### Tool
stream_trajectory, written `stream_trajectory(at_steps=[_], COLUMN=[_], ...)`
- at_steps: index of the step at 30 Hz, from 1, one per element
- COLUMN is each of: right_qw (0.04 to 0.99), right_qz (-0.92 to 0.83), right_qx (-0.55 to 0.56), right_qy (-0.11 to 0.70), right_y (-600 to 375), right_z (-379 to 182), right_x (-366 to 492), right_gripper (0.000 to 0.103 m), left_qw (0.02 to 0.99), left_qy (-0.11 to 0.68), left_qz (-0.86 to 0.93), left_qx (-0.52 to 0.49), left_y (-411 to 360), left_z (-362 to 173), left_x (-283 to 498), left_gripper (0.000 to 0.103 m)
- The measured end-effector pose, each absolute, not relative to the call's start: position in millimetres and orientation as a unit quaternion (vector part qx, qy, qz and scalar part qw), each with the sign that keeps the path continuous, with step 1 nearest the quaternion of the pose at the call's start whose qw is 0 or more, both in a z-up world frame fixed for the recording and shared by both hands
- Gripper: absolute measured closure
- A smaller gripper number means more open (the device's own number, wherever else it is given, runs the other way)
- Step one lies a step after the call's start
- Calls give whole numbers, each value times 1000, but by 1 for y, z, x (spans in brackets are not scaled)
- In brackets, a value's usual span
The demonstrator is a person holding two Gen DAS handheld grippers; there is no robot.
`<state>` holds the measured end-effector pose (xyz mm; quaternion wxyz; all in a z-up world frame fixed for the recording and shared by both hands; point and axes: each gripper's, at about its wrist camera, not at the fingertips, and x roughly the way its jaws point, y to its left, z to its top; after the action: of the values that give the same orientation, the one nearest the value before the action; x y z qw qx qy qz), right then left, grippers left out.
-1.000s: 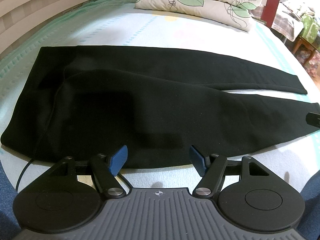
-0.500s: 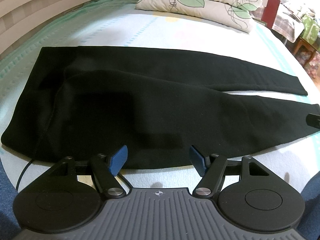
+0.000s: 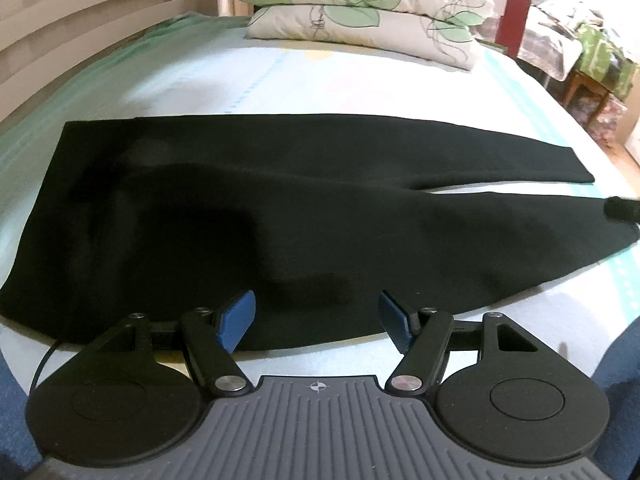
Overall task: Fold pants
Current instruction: 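Move the right gripper to the black pant leg cuff and close on it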
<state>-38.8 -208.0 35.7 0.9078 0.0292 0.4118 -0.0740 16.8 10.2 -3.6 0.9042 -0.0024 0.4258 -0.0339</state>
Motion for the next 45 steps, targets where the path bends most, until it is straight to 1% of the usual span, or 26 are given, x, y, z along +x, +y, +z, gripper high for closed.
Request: stream_trajectory(at_steps=[2, 7, 11, 16, 19, 22, 26, 31, 39, 45], right_qw=[912, 917, 909, 887, 871, 863, 853, 845, 855, 868], right_qz=[-92, -146, -192, -201, -203, -207, -201, -192, -166, -176], right_qx=[34, 2, 8, 86, 133, 168, 226, 267, 309, 279], right_qy=[397, 371, 370, 406, 426, 429, 425, 422, 383, 371], right_y=[-217, -247, -285, -338, -357, -377, -394, -401, -402, -395], right_z=[43, 58, 56, 30, 4, -18, -43, -64, -73, -71], right_x=[-41, -46, -51, -54, -53, -52, -43, -34, -17, -7], right_gripper=[37, 35, 34, 33, 33, 33, 34, 35, 36, 37], left_qw=[903, 901, 898, 886, 875, 867, 858, 853, 849, 850], left_qy=[428, 427, 424, 419, 425, 429, 448, 462, 471, 471], left_qz=[-43, -63, -87, -123, -142, -154, -162, -156, -154, -151], left_qx=[1, 35, 77, 152, 182, 203, 193, 186, 186, 179], left_y=[8, -3, -16, -43, -56, -64, -60, -58, -61, -59], left_z=[-4, -3, -7, -20, -30, -39, -47, -52, -54, -54], left_x=[18, 22, 20, 18, 17, 19, 30, 36, 46, 49], left_gripper=[37, 37, 37, 37, 37, 37, 37, 37, 37, 37])
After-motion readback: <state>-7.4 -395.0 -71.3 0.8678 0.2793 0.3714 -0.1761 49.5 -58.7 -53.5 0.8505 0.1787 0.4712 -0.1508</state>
